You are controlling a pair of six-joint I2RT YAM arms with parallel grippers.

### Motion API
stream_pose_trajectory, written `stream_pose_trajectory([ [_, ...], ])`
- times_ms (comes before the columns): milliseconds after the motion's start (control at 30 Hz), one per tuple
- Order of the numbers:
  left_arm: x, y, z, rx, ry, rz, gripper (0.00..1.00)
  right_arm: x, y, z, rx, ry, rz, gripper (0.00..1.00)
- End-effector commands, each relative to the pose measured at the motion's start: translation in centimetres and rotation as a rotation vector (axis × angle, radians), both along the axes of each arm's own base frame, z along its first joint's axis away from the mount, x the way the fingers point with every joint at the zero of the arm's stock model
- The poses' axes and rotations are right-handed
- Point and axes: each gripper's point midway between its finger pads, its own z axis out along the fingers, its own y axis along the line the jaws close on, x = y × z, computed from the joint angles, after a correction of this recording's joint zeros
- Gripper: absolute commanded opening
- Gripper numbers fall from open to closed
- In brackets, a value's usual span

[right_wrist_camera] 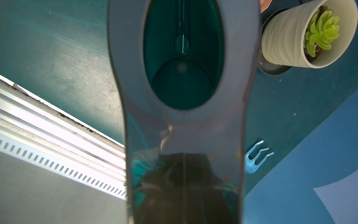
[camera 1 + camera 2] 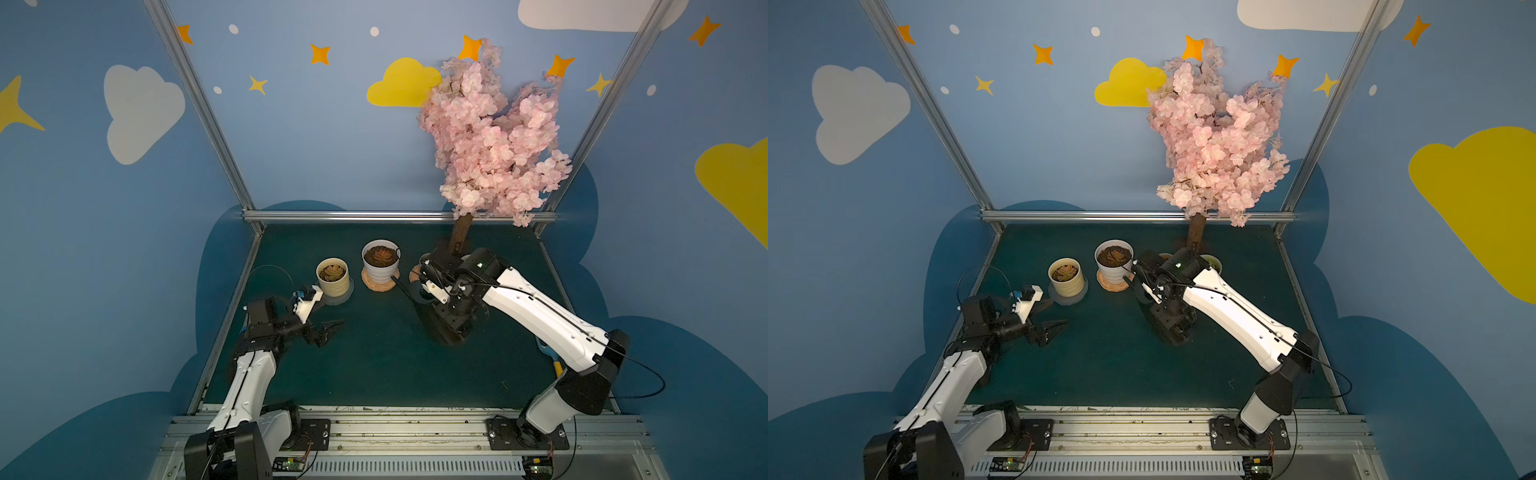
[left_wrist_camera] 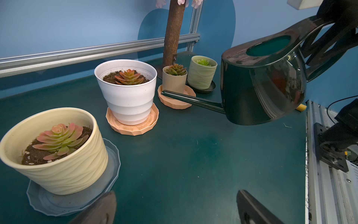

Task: Water the succulent around the soil edge
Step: Water the soil of the potted plant with water.

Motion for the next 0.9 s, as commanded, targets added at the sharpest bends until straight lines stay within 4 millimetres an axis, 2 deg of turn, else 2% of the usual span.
stream_pose_trajectory([
  [0, -0.45, -0.21, -0.36, 0.007, 0.0, -0.009, 1.0, 0.44, -0.25, 1.06, -0.004, -0.025, -0.018, 0.0],
  [300, -0.58, -0.4, -0.54, 0.014, -0.002, -0.015, 1.0, 0.63, -0.11, 0.59, -0.026, -0.01, -0.018, 0.0],
  [867, -0.7, -0.52, -0.54, 0.02, -0.008, -0.019, 1.0, 0.9, 0.56, 1.05, -0.013, -0.011, -0.015, 0.0],
])
